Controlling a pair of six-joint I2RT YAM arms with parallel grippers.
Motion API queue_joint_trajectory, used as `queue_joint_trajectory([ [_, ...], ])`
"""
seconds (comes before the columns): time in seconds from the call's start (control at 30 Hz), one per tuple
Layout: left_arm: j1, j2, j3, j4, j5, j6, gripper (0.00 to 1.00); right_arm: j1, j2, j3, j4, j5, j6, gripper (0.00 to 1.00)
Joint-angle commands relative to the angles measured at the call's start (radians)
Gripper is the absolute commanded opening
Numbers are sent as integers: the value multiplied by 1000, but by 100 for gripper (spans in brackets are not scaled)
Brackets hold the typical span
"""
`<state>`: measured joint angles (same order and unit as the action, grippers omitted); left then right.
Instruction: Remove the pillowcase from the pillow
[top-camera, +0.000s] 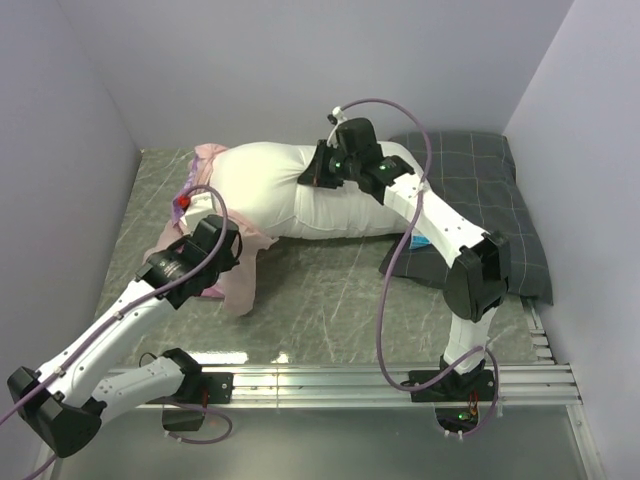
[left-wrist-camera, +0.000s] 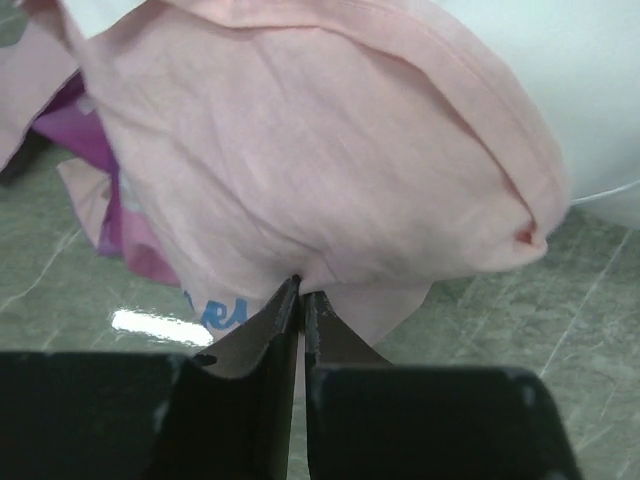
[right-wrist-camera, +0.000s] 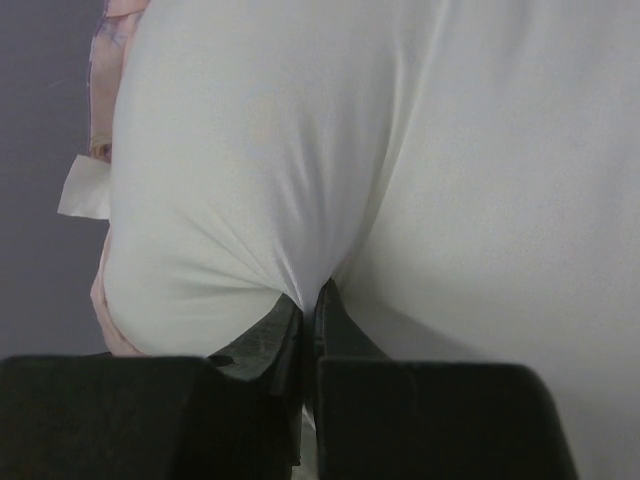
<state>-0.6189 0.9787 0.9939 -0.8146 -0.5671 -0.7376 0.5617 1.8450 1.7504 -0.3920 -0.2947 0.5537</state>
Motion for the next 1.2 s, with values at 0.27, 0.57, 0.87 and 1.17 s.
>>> queue_joint_trajectory([
  [0.27,28,-130,0,-144,-129,-115,6,-212,-111,70,110,-75,80,0],
  [0.57,243,-210,0,-42,-97,-33,1,-247,-184,-6,153,-213,117,0],
  [0.87,547,-14,132,227,152,69,0,-215,-433,-371,288,-281,118,0],
  [1.17,637,40,167,351,430,110,67,-167,-523,-514,300,-236,71,0],
])
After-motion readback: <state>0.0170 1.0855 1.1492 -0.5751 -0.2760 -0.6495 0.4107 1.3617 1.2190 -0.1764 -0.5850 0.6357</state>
